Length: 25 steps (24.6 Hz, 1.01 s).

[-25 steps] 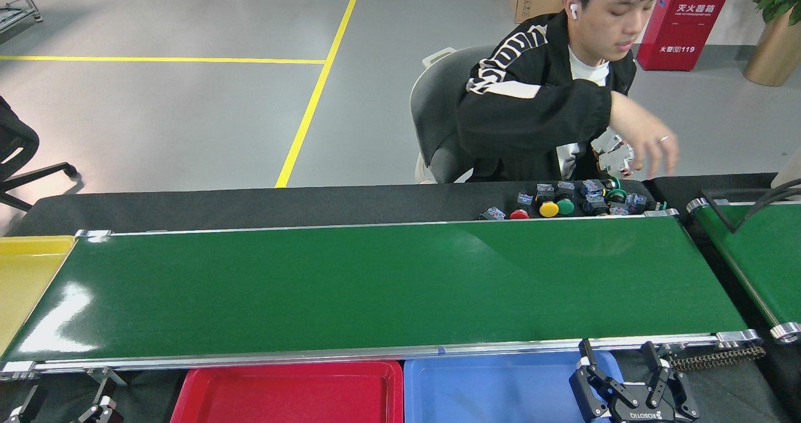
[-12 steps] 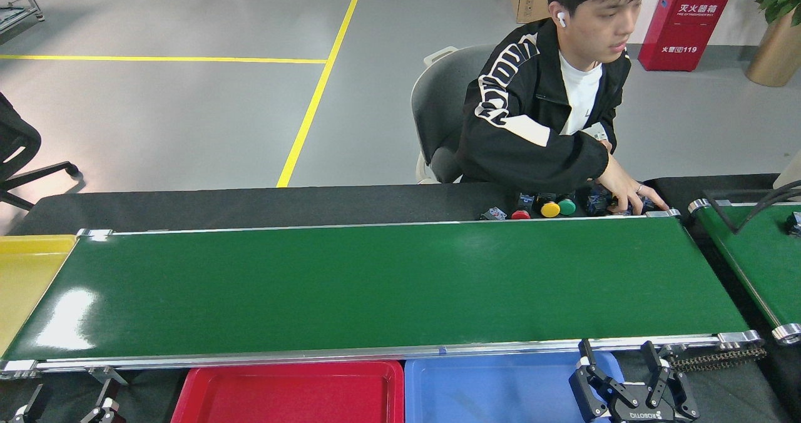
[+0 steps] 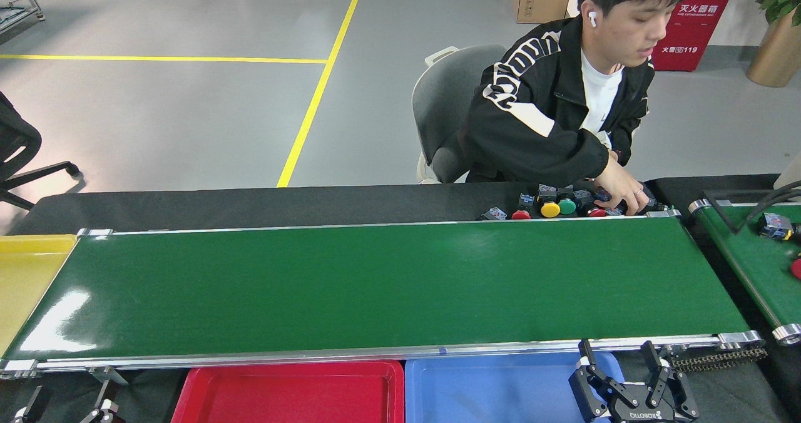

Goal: Pick switch part from conveyor to tray

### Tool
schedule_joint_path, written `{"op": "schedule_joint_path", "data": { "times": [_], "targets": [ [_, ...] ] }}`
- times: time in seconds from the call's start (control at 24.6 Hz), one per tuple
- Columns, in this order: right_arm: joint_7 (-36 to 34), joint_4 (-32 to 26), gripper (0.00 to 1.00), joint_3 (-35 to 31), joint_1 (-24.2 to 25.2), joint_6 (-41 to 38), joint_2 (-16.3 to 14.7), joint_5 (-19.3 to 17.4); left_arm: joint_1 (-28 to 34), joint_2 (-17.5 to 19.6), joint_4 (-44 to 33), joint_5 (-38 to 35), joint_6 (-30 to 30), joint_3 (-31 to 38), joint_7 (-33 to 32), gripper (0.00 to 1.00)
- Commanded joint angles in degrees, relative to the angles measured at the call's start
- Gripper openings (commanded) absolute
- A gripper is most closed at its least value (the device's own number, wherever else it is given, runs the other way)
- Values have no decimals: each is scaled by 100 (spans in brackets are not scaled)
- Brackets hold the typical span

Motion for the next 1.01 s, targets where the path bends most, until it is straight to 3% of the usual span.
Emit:
{"op": "schedule_joint_path", "data": {
  "times": [0.0, 0.16, 0.49, 0.97],
  "targets": [
    [-66, -89, 100, -7, -43, -18, -32, -2, 9, 62, -49, 11, -215, 51, 62, 100],
    [-66, -89, 100, -7, -52, -10, -23, -2, 9, 1, -146, 73, -198, 113, 159, 100],
    [-66, -89, 100, -7, -69, -1, -14, -2, 71, 335, -120, 55, -207, 113, 141, 100],
    [-5, -45, 100, -86, -95, 140, -5, -20, 123, 282, -67, -41, -48, 34, 9, 100]
  ]
}}
